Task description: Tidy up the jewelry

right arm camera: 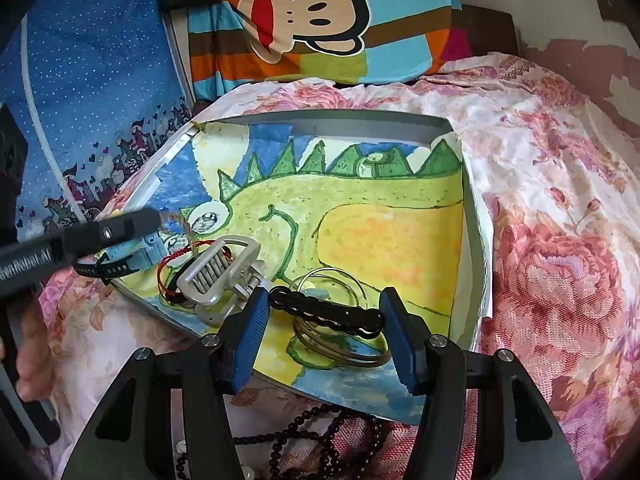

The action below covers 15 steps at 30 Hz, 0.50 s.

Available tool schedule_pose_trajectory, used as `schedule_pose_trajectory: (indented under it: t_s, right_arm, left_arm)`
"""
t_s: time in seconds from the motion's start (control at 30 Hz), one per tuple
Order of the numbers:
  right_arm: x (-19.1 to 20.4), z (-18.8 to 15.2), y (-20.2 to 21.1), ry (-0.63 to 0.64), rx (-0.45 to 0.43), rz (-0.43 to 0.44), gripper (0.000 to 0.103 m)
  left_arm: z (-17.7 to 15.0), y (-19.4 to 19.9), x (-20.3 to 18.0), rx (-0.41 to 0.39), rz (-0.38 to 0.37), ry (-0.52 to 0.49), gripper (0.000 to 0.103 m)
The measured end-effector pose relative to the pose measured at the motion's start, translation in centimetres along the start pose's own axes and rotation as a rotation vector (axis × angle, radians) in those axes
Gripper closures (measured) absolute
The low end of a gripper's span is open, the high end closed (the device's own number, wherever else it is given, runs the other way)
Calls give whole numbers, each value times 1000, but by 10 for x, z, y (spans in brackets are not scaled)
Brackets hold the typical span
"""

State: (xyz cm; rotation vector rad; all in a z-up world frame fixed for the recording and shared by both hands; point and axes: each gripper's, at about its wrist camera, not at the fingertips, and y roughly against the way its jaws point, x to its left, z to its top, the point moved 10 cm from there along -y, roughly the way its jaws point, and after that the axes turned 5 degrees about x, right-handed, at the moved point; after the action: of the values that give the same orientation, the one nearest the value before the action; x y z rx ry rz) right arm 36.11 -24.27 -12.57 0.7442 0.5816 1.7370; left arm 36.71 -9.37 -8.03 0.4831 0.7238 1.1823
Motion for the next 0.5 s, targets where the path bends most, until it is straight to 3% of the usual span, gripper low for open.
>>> schedule_pose_trajectory:
  t_s: [0.4, 0.5]
  right_arm:
    - [-4, -5, -6, -12, 34, -5, 50]
    - [-5, -6, -2, -13, 30, -9, 43]
  left_arm:
    - [-15, -14, 7, 73, 45, 5, 86]
    - [-15, -10, 8, 71, 48, 12, 75]
